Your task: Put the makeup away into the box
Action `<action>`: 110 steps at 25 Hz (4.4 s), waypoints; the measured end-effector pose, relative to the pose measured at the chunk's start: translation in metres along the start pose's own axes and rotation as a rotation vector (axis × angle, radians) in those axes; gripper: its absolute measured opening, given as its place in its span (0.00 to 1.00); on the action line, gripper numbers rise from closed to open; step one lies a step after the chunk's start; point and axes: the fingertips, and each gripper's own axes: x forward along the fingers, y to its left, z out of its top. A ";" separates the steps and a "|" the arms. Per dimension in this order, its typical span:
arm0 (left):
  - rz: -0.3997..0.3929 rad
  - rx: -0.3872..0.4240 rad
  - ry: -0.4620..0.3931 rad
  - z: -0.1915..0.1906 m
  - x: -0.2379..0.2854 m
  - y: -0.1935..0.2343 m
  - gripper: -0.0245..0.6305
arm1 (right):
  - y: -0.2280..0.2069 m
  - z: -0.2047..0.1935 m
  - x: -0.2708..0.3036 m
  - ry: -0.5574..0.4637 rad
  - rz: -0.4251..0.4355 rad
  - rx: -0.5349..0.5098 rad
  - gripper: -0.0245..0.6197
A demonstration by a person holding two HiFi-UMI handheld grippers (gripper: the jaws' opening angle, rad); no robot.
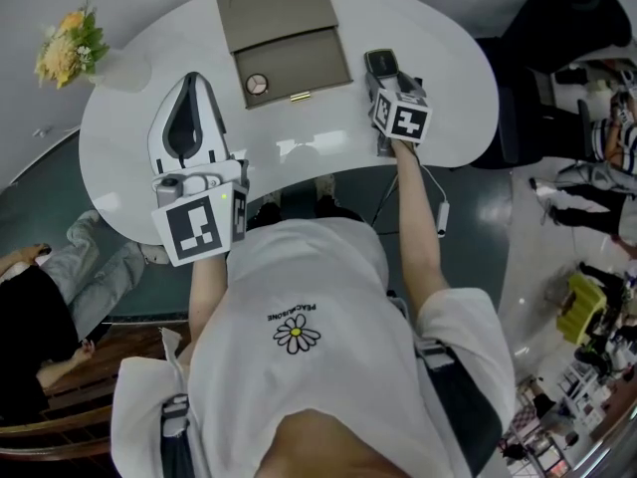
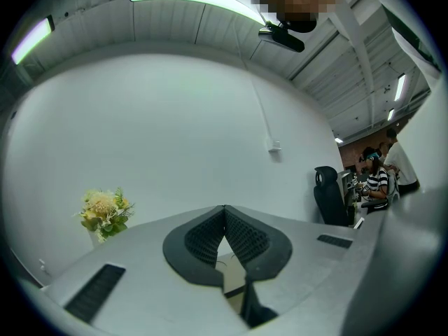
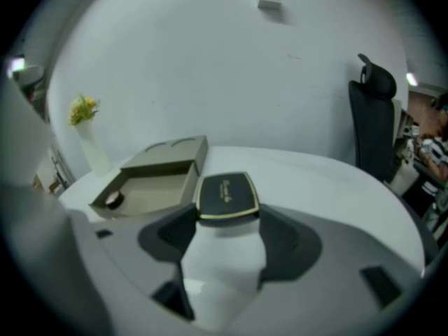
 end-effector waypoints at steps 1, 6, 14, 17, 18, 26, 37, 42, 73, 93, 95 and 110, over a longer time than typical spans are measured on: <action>0.000 -0.003 0.001 0.000 0.000 0.000 0.07 | 0.007 0.009 -0.005 -0.014 0.025 -0.028 0.49; 0.003 -0.006 -0.004 0.002 -0.001 -0.002 0.07 | 0.042 0.049 -0.035 -0.080 0.120 -0.177 0.49; 0.024 -0.020 -0.012 0.002 -0.002 0.007 0.07 | 0.076 0.080 -0.073 -0.162 0.169 -0.224 0.49; 0.029 -0.033 -0.012 0.000 -0.002 0.010 0.07 | 0.084 0.083 -0.075 -0.161 0.180 -0.235 0.49; 0.030 -0.037 -0.010 0.000 -0.002 0.011 0.07 | 0.086 0.082 -0.074 -0.153 0.180 -0.239 0.49; 0.039 -0.046 0.005 -0.006 -0.003 0.015 0.07 | 0.117 0.069 -0.053 -0.069 0.217 -0.244 0.49; 0.090 -0.068 0.052 -0.021 -0.006 0.036 0.07 | 0.166 0.039 0.009 0.161 0.315 -0.218 0.49; 0.096 -0.064 0.044 -0.024 -0.006 0.049 0.07 | 0.181 0.018 0.038 0.302 0.381 -0.376 0.49; 0.133 -0.069 0.088 -0.036 -0.022 0.070 0.07 | 0.207 0.013 0.077 0.303 0.378 -0.503 0.50; 0.045 -0.063 -0.005 -0.008 -0.021 0.043 0.07 | 0.221 0.123 -0.078 -0.275 0.497 -0.252 0.50; 0.031 -0.063 -0.008 -0.006 -0.021 0.038 0.07 | 0.226 0.134 -0.107 -0.366 0.520 -0.235 0.49; -0.019 -0.067 -0.027 0.001 -0.019 0.020 0.07 | 0.224 0.148 -0.181 -0.560 0.477 -0.177 0.09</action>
